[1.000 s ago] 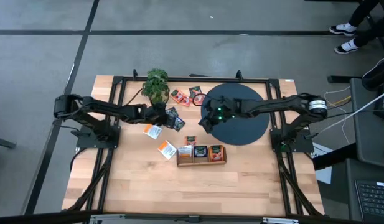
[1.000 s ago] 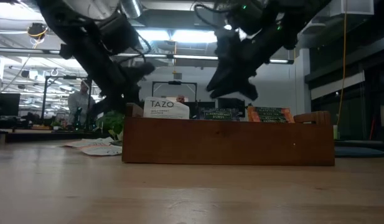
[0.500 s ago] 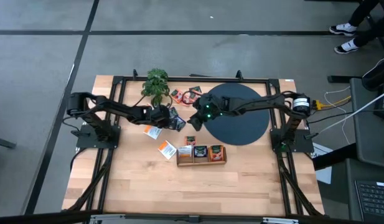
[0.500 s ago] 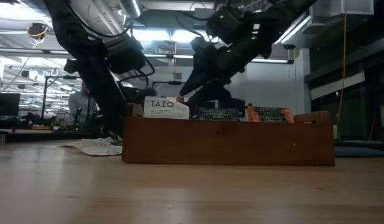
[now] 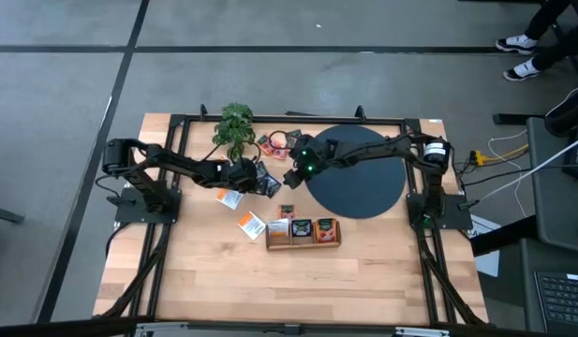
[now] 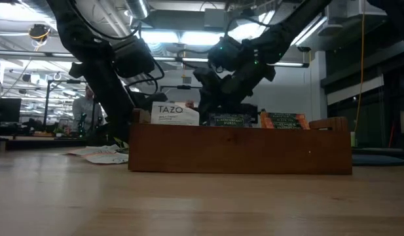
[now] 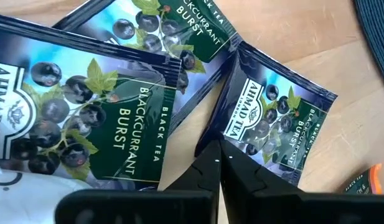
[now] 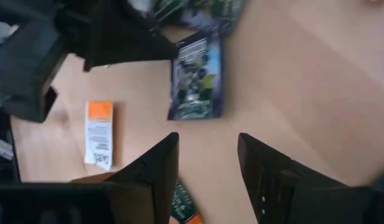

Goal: Pick & Place Tea
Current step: Put the purple tea bag into the middle section of the wooden organizer

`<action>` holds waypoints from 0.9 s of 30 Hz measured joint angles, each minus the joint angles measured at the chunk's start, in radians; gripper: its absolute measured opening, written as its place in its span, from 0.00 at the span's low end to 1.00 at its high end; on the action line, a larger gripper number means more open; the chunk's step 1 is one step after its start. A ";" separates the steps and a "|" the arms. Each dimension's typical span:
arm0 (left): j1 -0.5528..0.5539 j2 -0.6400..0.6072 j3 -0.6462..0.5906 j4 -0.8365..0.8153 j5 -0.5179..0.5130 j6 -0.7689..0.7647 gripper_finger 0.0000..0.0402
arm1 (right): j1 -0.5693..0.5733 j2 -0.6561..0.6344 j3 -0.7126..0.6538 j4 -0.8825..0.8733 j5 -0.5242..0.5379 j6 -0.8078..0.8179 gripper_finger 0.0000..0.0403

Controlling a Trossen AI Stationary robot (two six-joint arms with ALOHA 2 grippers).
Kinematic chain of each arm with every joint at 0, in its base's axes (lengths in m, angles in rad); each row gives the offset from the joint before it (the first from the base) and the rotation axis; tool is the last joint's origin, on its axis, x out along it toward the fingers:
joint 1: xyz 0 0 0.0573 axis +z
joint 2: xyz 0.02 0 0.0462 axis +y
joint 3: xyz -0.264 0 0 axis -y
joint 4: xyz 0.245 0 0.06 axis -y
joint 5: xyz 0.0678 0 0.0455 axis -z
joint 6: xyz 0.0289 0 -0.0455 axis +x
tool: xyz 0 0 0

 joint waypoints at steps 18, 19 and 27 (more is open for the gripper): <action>0.000 0.003 -0.003 0.057 0.026 0.018 0.01 | 0.001 0.109 -0.001 0.106 0.006 0.156 0.41; -0.001 0.003 -0.002 0.058 0.027 0.018 0.01 | 0.001 0.118 -0.001 0.126 -0.008 0.166 0.41; -0.001 0.003 -0.003 0.074 0.029 0.017 0.01 | 0.002 0.149 0.000 0.197 -0.054 0.203 0.41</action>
